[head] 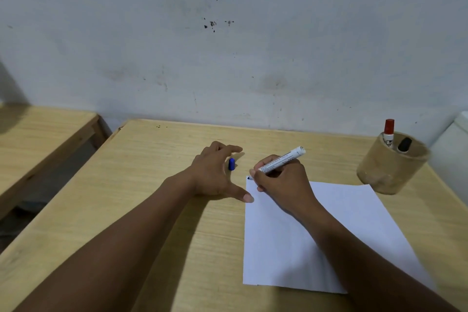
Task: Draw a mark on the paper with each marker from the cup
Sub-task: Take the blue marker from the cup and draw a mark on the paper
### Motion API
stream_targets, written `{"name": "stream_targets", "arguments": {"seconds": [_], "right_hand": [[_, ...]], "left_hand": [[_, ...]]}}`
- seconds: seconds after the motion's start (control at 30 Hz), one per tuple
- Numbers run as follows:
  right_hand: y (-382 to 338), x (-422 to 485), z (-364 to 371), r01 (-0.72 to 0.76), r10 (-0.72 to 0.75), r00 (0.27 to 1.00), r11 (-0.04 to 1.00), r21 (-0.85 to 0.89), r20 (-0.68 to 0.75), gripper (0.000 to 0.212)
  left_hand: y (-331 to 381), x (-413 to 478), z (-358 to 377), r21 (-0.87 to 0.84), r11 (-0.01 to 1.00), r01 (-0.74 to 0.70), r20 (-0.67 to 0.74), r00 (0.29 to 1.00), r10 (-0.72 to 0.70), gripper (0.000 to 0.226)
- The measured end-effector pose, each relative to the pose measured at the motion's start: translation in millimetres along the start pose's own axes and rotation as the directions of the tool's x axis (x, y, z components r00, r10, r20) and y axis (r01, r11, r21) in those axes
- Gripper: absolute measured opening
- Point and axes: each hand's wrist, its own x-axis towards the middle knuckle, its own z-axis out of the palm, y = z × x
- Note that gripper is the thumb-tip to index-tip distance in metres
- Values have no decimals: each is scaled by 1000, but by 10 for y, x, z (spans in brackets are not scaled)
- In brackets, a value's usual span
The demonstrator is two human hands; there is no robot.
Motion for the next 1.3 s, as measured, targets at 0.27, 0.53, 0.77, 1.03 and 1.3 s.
{"name": "stream_targets", "arguments": {"seconds": [0.27,0.53,0.77,1.03,1.3], "right_hand": [[23,12,0,-38,38,998,999,14,51,6],[-181,85,-140,-207,247,968,898,387,-54,8],[-561,194,-562,-209,340,937,722,660,-76,8],[-793,164,-1076,-240,353,935,587,773,22,13],[-893,120,-1263,-52,243,959,658,751,-148,16]], "left_hand": [[29,-3,-8,34,999,-6,1,1000,6,125],[-13,24,-20,-175,984,-12,-81,997,-2,43],[64,146,-88,-545,831,-110,-306,949,-75,16],[917,392,-345,-901,404,-158,-220,969,-113,24],[1490,468,-200,-954,275,-119,-99,991,86,30]]}}
